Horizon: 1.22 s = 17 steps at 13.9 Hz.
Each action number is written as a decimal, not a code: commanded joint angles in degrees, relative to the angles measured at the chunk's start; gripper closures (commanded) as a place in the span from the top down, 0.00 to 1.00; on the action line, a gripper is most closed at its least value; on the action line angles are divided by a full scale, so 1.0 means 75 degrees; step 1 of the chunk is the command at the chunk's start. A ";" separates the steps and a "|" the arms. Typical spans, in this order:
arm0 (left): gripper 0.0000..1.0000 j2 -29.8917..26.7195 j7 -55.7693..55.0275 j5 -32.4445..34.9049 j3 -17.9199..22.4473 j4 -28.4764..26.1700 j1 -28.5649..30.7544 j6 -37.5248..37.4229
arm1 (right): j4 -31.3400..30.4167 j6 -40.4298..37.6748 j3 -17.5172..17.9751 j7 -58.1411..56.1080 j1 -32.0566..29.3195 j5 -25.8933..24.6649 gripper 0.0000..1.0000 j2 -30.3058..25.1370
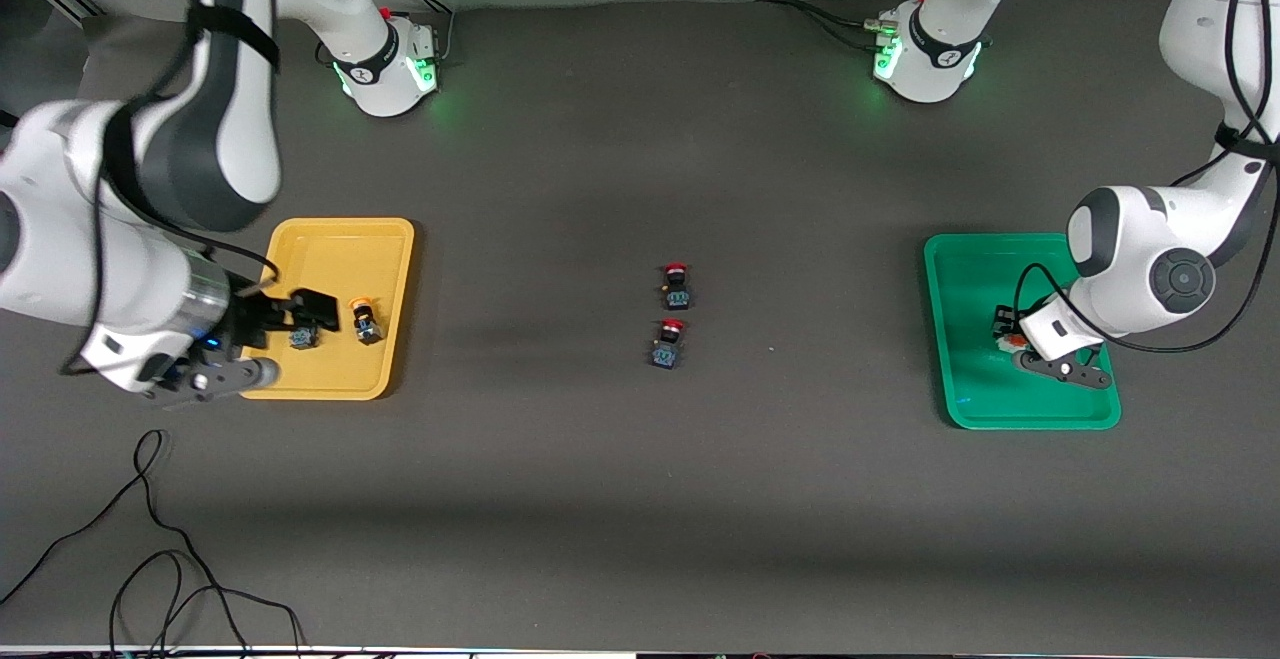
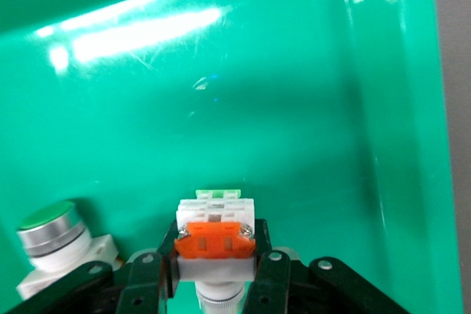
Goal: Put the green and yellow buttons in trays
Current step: 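Place the second green button in the green tray with the left gripper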
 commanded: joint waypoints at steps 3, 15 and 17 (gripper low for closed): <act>1.00 -0.0249 -0.0541 0.0112 0.0036 0.0046 -0.0262 -0.0067 | -0.0595 -0.0143 0.0805 0.0390 -0.0693 -0.1107 1.00 -0.1301; 1.00 -0.1480 -0.2533 -0.0087 -0.1569 0.6127 -0.0883 -0.8611 | -0.1640 0.0103 0.7721 0.1514 -0.7503 -0.2984 1.00 -0.3612; 1.00 -0.1503 -0.2556 -0.0087 -0.1604 0.6175 -0.0895 -0.8680 | -0.1616 0.0091 0.7724 0.1712 -0.7517 -0.3007 1.00 -0.3636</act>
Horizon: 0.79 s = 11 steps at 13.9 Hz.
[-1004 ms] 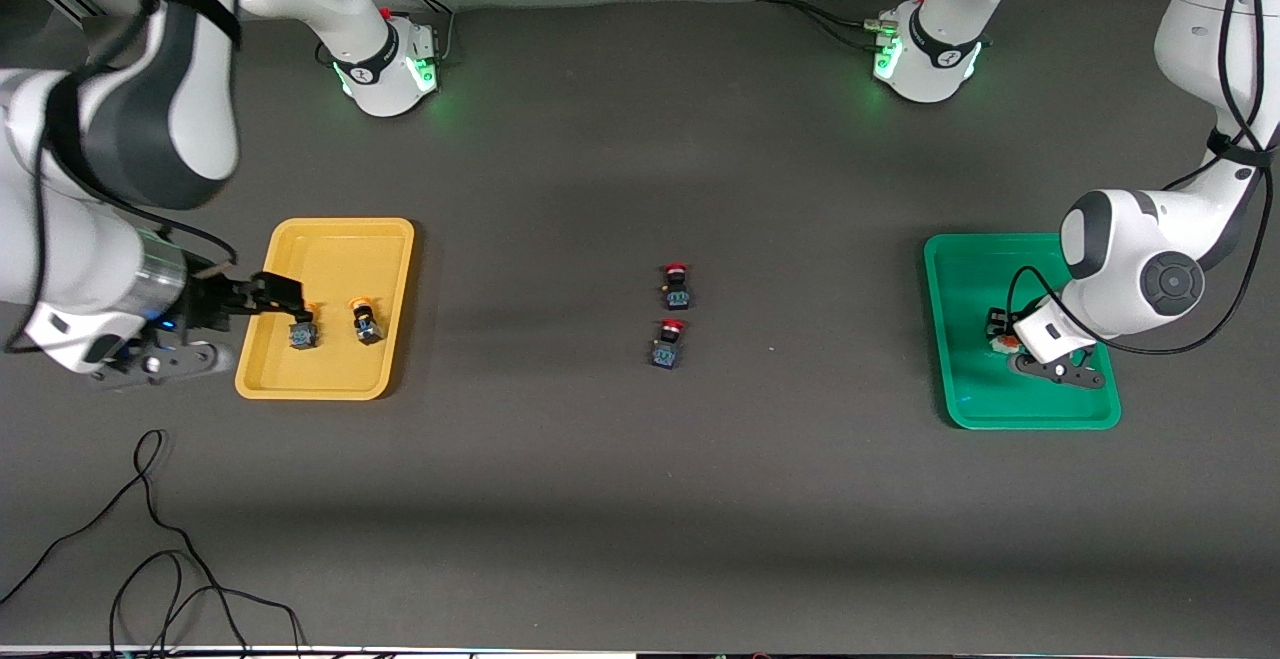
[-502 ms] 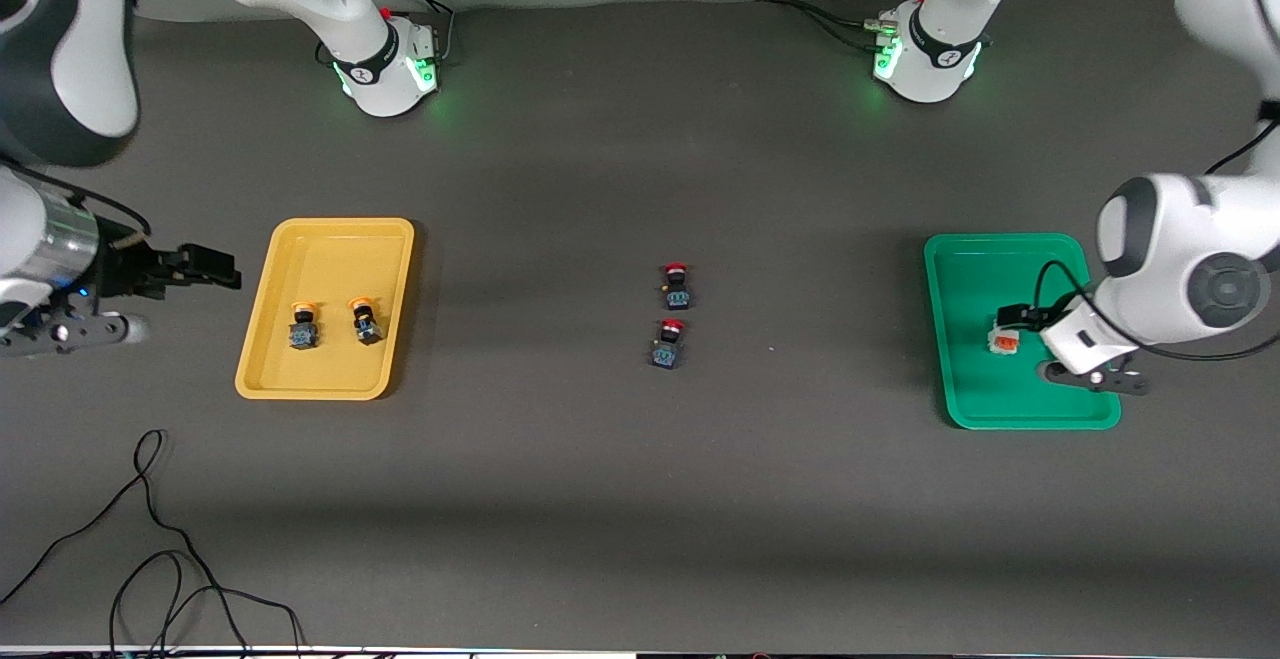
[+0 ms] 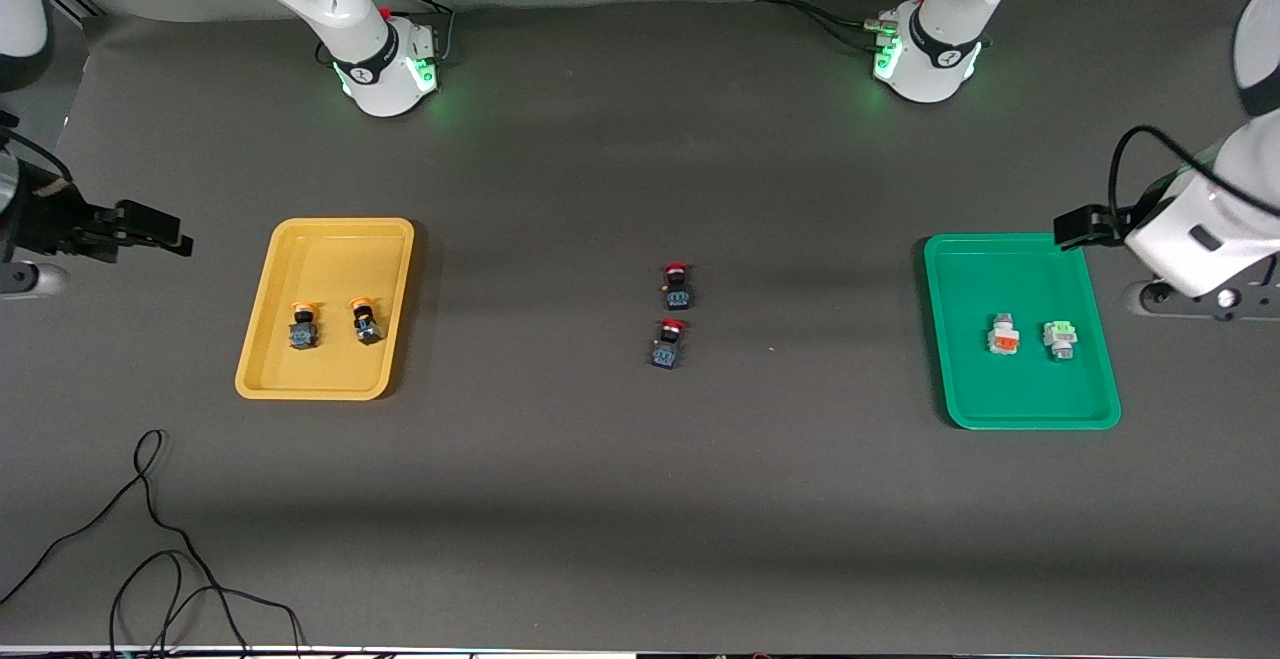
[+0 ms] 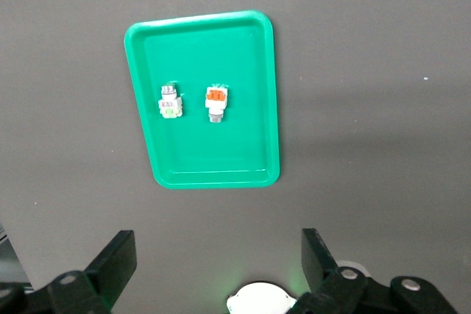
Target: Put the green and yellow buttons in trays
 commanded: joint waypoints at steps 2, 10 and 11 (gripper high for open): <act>1.00 0.0325 -0.0077 -0.0035 -0.0057 0.0319 -0.0065 -0.0310 | -0.0211 0.0183 0.0200 0.0551 -0.0034 -0.0429 1.00 -0.0272; 1.00 0.0267 -0.0089 -0.0047 -0.0163 0.0319 -0.0112 -0.0193 | 0.0082 0.0078 0.0236 0.0517 -0.0045 -0.0513 1.00 -0.0226; 1.00 0.0197 -0.0077 -0.0058 -0.0093 0.0308 -0.0216 -0.0193 | 0.0106 0.0078 0.0236 0.0540 -0.0045 -0.0490 1.00 -0.0214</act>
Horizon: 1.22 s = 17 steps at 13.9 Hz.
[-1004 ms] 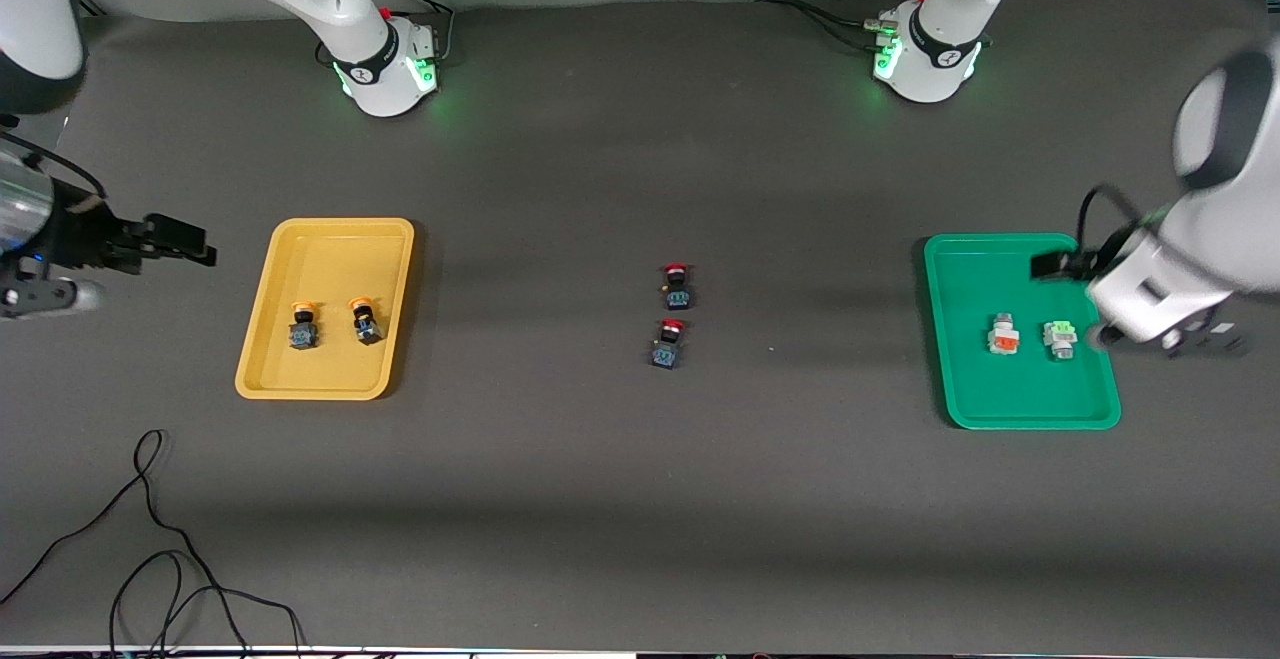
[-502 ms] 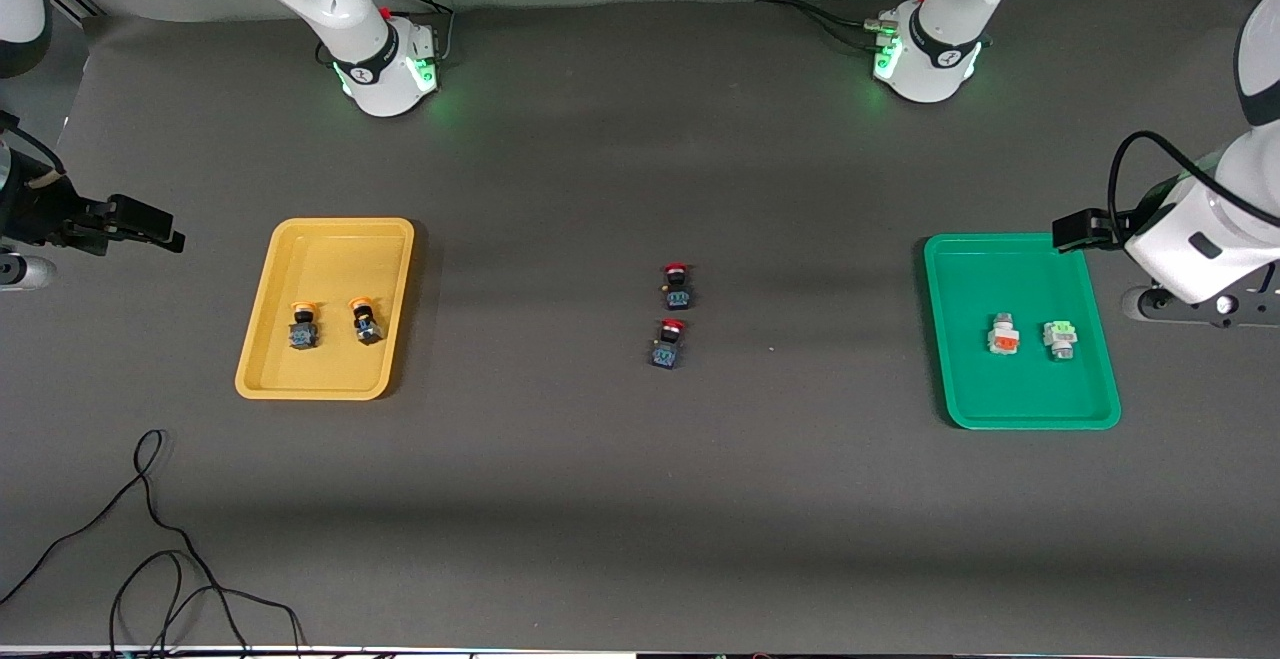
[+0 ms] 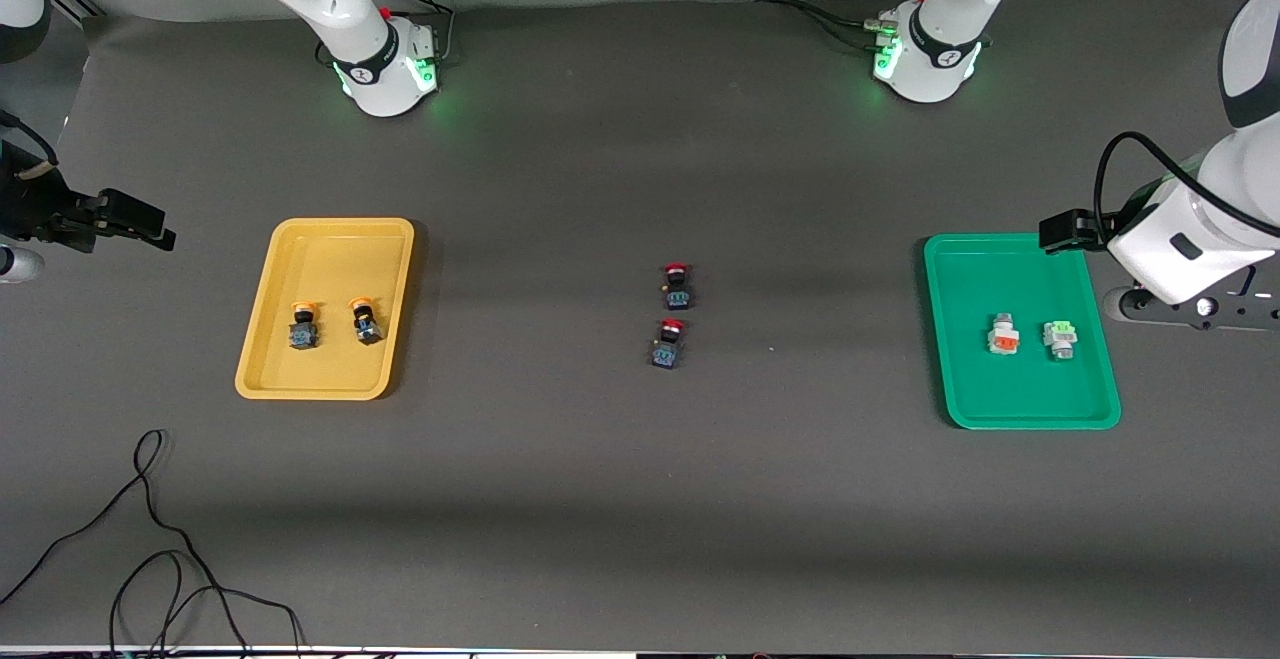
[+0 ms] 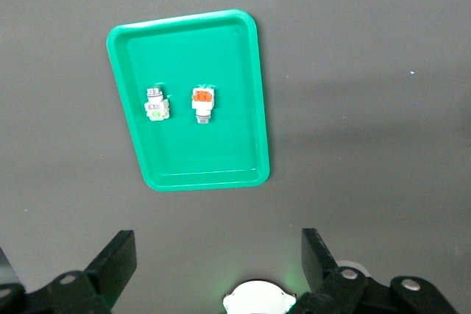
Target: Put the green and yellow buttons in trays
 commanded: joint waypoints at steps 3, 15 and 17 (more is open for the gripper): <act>1.00 -0.0144 -0.0089 -0.0118 0.1170 0.0197 -0.1222 -0.0120 | 0.0074 -0.0017 0.0055 0.0232 -0.0016 -0.0086 1.00 -0.0013; 1.00 -0.1855 0.0134 -0.0822 0.3669 -0.2427 -0.3099 0.1532 | 0.0074 -0.0028 0.0043 0.0232 -0.0016 -0.0086 1.00 0.0033; 1.00 -0.1820 0.0134 -0.0822 0.3918 -0.2417 -0.3336 0.1521 | 0.0062 -0.0028 0.0043 0.0232 -0.0016 -0.0086 1.00 0.0033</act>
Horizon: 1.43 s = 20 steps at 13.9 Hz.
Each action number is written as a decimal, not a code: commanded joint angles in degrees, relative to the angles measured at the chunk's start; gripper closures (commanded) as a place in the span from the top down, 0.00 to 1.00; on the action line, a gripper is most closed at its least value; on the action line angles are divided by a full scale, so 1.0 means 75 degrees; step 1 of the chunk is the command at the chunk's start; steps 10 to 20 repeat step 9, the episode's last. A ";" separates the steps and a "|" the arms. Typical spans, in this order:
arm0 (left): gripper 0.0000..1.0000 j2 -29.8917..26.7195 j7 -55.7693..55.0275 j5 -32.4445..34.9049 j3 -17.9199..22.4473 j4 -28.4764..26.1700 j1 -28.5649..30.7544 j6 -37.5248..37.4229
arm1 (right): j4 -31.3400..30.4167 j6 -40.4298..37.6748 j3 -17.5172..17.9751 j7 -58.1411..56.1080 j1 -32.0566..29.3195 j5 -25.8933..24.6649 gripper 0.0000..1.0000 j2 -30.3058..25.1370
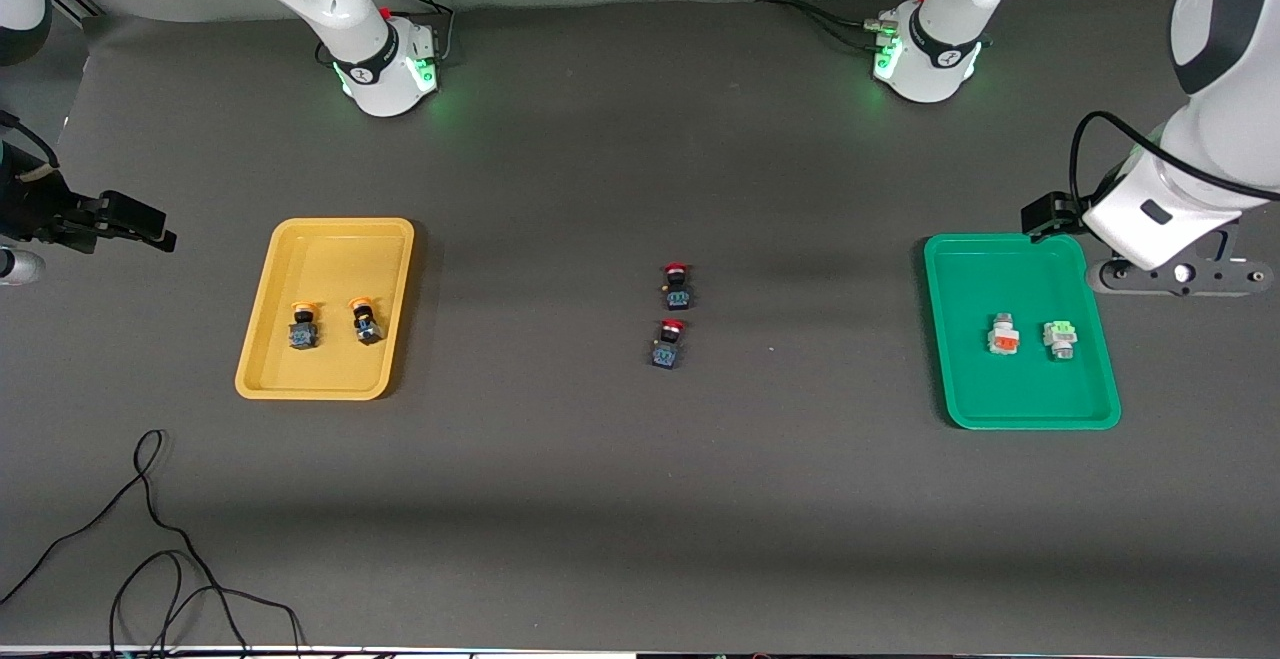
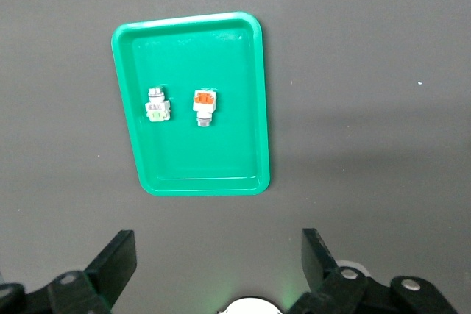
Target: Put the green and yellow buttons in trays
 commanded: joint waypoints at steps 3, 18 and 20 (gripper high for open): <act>1.00 -0.0177 0.0093 -0.0099 0.0390 -0.0252 -0.0329 0.0136 | 0.0058 -0.0028 0.0043 0.0178 -0.0016 -0.0086 1.00 0.0008; 1.00 -0.0165 0.0093 -0.0122 0.0378 -0.0252 -0.0306 0.0194 | 0.0058 -0.0028 0.0043 0.0166 -0.0016 -0.0086 1.00 0.0008; 1.00 -0.0165 0.0093 -0.0122 0.0378 -0.0252 -0.0306 0.0194 | 0.0058 -0.0028 0.0043 0.0166 -0.0016 -0.0086 1.00 0.0008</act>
